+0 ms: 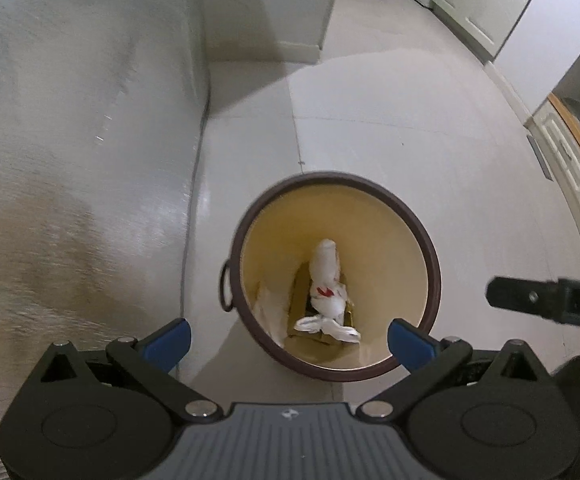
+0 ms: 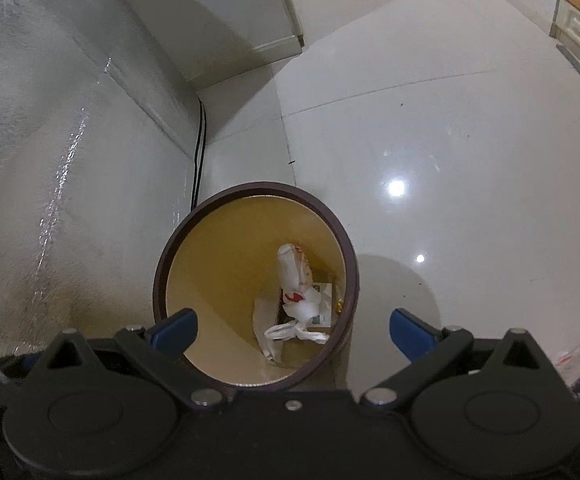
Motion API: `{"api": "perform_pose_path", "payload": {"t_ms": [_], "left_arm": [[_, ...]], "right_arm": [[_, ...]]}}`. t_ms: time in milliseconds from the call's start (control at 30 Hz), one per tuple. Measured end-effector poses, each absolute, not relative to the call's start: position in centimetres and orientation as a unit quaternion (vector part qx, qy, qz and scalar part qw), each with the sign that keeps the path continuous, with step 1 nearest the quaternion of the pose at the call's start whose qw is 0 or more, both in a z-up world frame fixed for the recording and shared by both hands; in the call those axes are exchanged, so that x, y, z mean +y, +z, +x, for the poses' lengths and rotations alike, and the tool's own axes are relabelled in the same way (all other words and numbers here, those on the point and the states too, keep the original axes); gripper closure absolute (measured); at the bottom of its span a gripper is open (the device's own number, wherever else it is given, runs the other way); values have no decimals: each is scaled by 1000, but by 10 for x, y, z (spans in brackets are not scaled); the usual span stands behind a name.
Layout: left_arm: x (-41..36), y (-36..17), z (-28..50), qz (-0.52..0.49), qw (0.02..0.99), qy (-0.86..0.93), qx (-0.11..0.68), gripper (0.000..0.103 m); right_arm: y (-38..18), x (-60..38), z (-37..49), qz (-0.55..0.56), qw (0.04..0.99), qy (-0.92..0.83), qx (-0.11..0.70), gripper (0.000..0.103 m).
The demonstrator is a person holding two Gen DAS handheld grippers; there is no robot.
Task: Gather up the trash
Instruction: 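Withdraw both open tools from the wastebasket back toward the bed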
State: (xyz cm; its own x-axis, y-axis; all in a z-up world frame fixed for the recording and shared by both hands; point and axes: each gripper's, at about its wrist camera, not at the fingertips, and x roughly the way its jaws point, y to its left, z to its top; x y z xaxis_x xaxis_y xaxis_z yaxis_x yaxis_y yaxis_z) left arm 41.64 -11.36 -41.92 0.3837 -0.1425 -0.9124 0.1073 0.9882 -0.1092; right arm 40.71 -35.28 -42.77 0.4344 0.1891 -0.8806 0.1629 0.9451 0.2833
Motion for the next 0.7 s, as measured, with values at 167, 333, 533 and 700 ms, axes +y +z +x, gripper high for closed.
{"api": "perform_pose_path", "payload": {"t_ms": [167,333,533,700], "left_arm": [[-106,-392,401,-14,840,-70,539,0],[-103,-368,382,-13,849,-64,524,0],[-97,-338,354,-10,861,-69,505,0],[-97,-308,330,-5,871,-77,485,0]], "right_arm": [[-403,-352,389,146,841,0,520,0],[-375,-349,367,118,851,-2,511,0],[-346,-347,337,107,862,-12,496,0],[-321,-346,307,108,872,-21,477,0]]}}
